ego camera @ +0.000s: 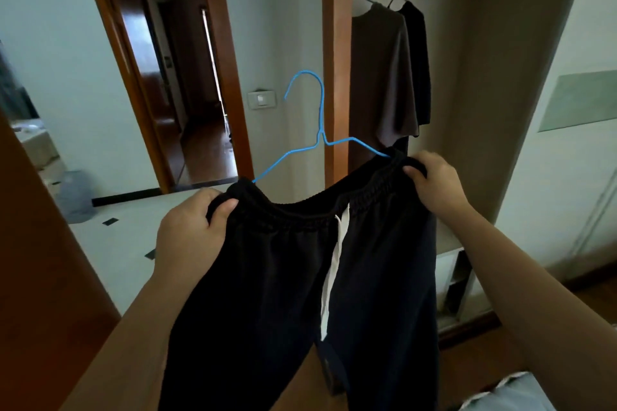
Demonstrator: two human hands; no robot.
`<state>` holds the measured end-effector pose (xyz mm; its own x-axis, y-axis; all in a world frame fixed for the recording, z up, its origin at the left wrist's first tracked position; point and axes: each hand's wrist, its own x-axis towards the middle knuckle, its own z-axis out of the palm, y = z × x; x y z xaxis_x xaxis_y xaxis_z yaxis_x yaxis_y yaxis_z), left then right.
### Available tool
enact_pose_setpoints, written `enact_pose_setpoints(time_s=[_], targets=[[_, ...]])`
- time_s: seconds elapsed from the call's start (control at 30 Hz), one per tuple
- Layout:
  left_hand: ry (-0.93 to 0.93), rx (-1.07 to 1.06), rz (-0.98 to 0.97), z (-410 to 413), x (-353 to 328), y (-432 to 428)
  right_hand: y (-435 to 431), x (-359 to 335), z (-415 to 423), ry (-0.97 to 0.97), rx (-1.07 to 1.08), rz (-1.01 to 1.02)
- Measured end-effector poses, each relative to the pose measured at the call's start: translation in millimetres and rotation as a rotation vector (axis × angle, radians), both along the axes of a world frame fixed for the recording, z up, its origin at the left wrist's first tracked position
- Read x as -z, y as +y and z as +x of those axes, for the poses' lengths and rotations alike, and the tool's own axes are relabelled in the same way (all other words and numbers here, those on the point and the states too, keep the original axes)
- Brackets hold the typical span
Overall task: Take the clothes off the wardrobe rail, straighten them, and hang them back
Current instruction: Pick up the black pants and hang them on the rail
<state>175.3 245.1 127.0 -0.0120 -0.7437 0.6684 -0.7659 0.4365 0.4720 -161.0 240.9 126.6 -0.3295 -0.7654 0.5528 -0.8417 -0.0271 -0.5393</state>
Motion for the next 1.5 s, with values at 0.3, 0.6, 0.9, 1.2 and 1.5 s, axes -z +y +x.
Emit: enact_pose_setpoints(time_s=[0.3,0.6,0.9,1.2,1.5], targets=[[-0.043,0.287,0.07,-165.5,18.6,-107.1,-53.5,21.4,-162.4,-0.014,0.229,0.077],[-0.11,0.562,0.194,-295.0,52.5,-176.7,-56.6,45.2,-269.7,-0.049,0.487,0.246],[-0.06,0.813,0.218,-376.9,63.3,-257.7,-45.4,48.0,-298.7,-0.079,0.799,0.266],[0.033,0.923,0.232,-441.9,86.0,-286.4,-34.9,58.9,-312.3,-0.108,0.969,0.338],[0.083,0.949,0.231,-513.0,80.2,-310.3,-39.7,58.3,-352.2,-0.115,1.009,0.328]])
